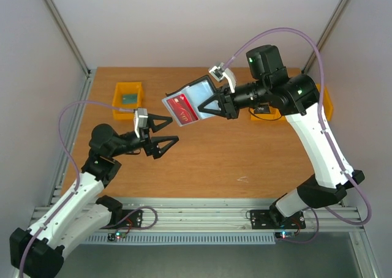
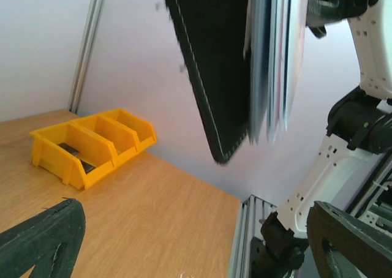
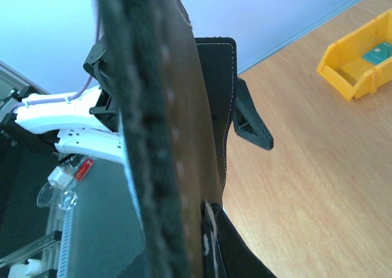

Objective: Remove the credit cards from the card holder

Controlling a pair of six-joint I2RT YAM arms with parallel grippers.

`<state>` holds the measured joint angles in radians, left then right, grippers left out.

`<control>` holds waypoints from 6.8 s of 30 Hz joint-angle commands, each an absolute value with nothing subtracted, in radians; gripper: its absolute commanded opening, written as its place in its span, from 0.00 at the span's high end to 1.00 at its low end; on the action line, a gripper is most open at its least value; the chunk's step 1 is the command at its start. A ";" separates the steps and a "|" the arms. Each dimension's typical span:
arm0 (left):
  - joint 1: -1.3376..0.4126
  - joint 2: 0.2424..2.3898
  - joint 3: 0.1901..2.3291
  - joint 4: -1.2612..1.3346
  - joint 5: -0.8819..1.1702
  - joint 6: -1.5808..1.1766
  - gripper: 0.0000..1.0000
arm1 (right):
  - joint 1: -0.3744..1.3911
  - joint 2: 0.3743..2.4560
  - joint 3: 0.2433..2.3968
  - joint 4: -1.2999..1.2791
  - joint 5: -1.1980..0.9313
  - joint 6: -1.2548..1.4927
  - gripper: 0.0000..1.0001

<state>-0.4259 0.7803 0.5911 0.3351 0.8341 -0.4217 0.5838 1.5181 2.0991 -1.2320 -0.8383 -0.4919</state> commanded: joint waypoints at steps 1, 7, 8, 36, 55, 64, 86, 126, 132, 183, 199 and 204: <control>-0.427 0.809 0.671 0.500 0.825 -0.544 0.01 | 0.592 1.531 2.103 -1.221 -0.905 -0.497 0.99; -0.445 0.845 0.707 0.492 0.729 -0.625 0.01 | 0.611 1.544 2.083 -1.220 -0.966 -0.518 0.99; -0.445 0.850 0.708 0.497 0.710 -0.645 0.01 | 0.612 1.545 2.083 -1.222 -0.975 -0.524 0.99; -0.463 0.775 0.685 0.119 0.150 -0.591 1.00 | 0.560 1.417 2.067 -1.245 -0.535 -0.460 0.51; -0.456 0.775 0.681 0.514 0.711 -0.699 1.00 | 0.699 1.521 1.871 -0.866 -0.698 -0.275 0.72; -0.456 0.777 0.688 0.583 0.795 -0.696 1.00 | 0.676 1.508 1.832 -0.829 -0.757 -0.252 0.74; -0.456 0.780 0.682 0.570 0.788 -0.687 0.80 | 0.633 1.496 1.835 -0.808 -0.937 -0.258 0.99; -0.450 0.795 0.636 0.500 0.692 -0.671 1.00 | 0.520 1.437 1.753 -0.958 -0.994 -0.372 0.99; -0.434 0.792 0.566 0.473 0.715 -0.609 1.00 | 0.374 1.391 1.749 -1.103 -0.944 -0.433 0.99; -0.306 0.702 0.555 0.084 0.544 -0.050 0.03 | 0.553 1.500 1.987 -1.506 -0.630 -0.620 0.99; -0.385 0.814 0.894 -0.455 1.199 0.286 0.36 | 1.002 1.644 2.131 -1.559 -0.276 -0.907 0.99; -0.406 0.818 0.894 -0.431 1.173 0.261 0.69 | 1.014 1.698 2.173 -1.567 -0.279 -0.938 0.99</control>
